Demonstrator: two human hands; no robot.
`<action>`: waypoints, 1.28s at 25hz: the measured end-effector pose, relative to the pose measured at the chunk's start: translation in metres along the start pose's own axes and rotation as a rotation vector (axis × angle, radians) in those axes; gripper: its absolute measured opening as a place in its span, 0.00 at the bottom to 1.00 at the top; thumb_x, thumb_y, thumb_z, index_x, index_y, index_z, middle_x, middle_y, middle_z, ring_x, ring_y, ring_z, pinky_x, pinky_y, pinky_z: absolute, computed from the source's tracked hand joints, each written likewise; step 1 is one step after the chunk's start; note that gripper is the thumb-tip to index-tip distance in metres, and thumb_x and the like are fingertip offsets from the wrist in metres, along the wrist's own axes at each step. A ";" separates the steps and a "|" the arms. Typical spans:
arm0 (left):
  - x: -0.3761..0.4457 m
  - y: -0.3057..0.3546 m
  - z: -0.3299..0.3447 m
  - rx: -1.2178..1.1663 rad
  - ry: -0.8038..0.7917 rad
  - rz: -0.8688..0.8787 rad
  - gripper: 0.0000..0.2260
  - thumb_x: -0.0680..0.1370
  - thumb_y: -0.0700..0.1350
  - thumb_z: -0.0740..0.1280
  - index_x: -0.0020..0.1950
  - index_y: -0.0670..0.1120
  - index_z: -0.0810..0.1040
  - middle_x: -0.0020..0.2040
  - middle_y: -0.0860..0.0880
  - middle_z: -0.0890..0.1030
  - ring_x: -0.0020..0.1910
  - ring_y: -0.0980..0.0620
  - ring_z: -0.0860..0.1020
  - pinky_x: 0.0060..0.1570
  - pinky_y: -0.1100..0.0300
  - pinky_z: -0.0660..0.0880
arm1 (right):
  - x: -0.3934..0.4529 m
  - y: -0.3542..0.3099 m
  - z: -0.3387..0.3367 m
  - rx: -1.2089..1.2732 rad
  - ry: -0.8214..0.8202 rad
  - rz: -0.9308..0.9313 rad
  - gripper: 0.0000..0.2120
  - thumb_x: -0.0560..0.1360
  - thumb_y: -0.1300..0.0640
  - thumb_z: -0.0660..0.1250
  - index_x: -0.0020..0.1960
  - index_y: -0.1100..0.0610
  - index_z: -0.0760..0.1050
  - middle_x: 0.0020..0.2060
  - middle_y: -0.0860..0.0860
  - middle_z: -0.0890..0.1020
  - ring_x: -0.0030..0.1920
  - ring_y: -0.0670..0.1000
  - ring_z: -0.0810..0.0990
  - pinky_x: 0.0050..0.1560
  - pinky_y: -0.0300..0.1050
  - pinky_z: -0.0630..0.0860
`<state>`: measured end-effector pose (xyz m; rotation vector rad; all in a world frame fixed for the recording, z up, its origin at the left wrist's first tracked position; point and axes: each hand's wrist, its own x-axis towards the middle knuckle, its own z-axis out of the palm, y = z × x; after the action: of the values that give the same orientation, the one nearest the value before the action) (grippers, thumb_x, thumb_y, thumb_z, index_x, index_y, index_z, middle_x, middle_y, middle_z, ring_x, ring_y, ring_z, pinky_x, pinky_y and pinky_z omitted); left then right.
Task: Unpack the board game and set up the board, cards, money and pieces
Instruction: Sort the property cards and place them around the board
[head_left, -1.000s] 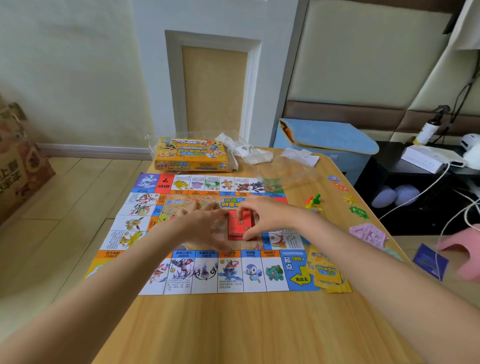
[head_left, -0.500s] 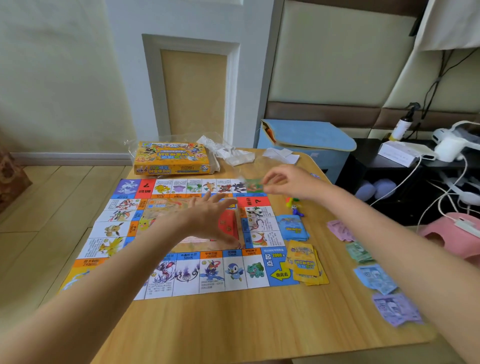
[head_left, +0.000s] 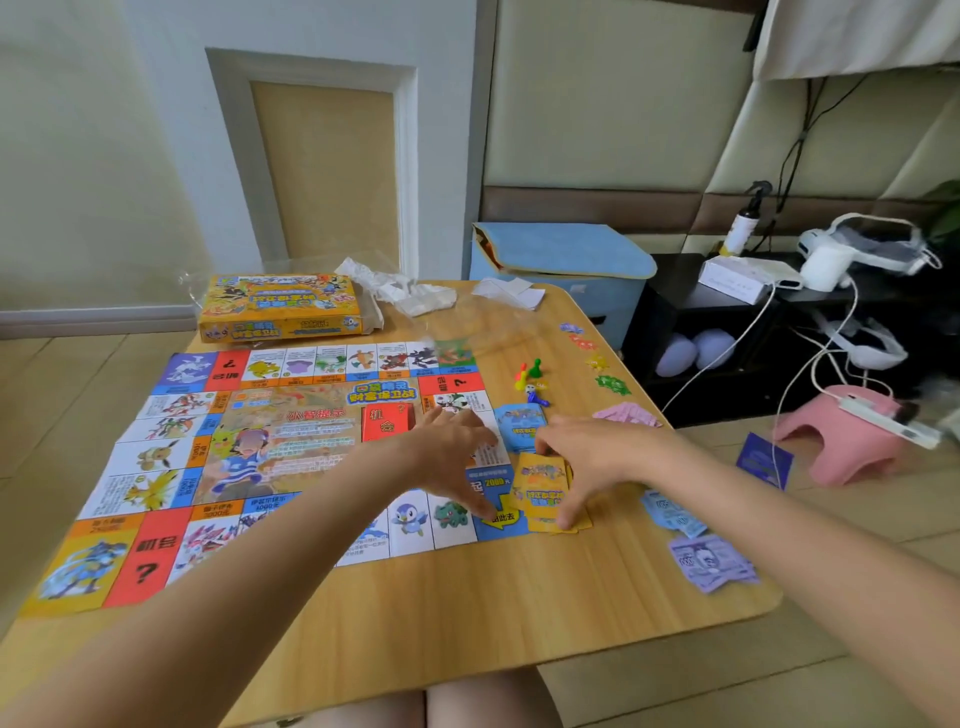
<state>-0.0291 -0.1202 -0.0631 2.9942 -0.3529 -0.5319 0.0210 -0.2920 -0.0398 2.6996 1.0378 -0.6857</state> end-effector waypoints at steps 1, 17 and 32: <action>-0.002 0.002 0.000 -0.003 -0.008 -0.005 0.40 0.70 0.61 0.69 0.75 0.48 0.57 0.73 0.47 0.59 0.72 0.45 0.56 0.72 0.50 0.48 | 0.000 0.000 0.002 0.000 -0.014 -0.002 0.37 0.63 0.46 0.77 0.65 0.56 0.64 0.60 0.50 0.69 0.58 0.50 0.70 0.55 0.42 0.69; -0.021 0.004 -0.030 -1.481 0.147 0.065 0.19 0.78 0.52 0.63 0.67 0.48 0.71 0.58 0.52 0.78 0.56 0.54 0.77 0.51 0.64 0.74 | -0.017 0.016 -0.037 0.923 -0.097 -0.269 0.12 0.75 0.65 0.67 0.54 0.54 0.70 0.44 0.45 0.79 0.43 0.44 0.77 0.37 0.34 0.72; 0.048 -0.024 -0.053 -1.140 0.416 -0.283 0.13 0.82 0.39 0.53 0.62 0.47 0.71 0.37 0.47 0.73 0.29 0.53 0.66 0.29 0.63 0.62 | 0.082 0.075 -0.036 0.339 0.422 -0.006 0.11 0.76 0.61 0.65 0.57 0.57 0.79 0.55 0.52 0.80 0.51 0.46 0.75 0.46 0.33 0.67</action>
<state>0.0381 -0.1059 -0.0318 1.9406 0.3226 -0.0416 0.1376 -0.2874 -0.0476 3.2328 1.0980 -0.3170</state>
